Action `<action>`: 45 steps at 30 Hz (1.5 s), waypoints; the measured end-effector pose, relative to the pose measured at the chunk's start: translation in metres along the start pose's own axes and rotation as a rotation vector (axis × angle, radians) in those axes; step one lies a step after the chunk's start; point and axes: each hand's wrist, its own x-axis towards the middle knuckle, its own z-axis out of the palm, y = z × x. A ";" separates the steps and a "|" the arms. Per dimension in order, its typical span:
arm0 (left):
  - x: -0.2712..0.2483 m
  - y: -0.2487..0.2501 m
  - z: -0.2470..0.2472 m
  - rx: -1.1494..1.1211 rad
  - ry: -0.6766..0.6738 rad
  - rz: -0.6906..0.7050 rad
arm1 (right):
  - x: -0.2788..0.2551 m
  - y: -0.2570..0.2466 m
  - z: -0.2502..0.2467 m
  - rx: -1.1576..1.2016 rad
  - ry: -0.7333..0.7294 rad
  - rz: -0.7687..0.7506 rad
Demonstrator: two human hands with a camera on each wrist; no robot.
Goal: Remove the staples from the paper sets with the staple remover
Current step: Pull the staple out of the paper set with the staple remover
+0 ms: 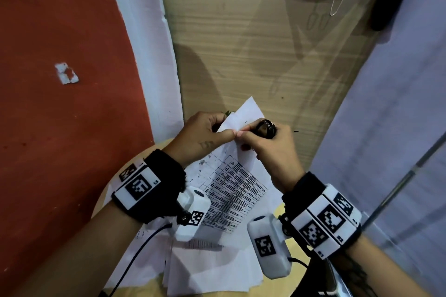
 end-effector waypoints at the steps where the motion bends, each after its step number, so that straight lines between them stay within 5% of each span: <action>1: 0.001 -0.001 0.001 0.052 0.018 0.019 | 0.001 -0.001 0.000 -0.018 -0.004 0.014; 7: -0.005 0.005 0.005 0.412 0.086 0.134 | 0.001 -0.011 -0.001 -0.035 -0.068 0.160; 18: -0.012 0.004 0.012 0.989 0.139 0.399 | 0.013 -0.014 -0.001 0.163 -0.199 0.675; 21: -0.011 0.003 0.011 1.016 0.133 0.402 | 0.012 -0.013 0.001 0.137 -0.204 0.633; 30: -0.004 -0.018 -0.013 0.701 0.130 0.235 | 0.005 0.018 0.001 -0.184 -0.011 0.164; 39: 0.002 -0.037 -0.026 0.711 0.054 0.165 | 0.003 0.052 -0.008 -0.780 -0.098 0.193; 45: 0.004 -0.038 -0.030 0.659 0.010 0.099 | 0.024 0.061 -0.021 -0.906 -0.018 0.256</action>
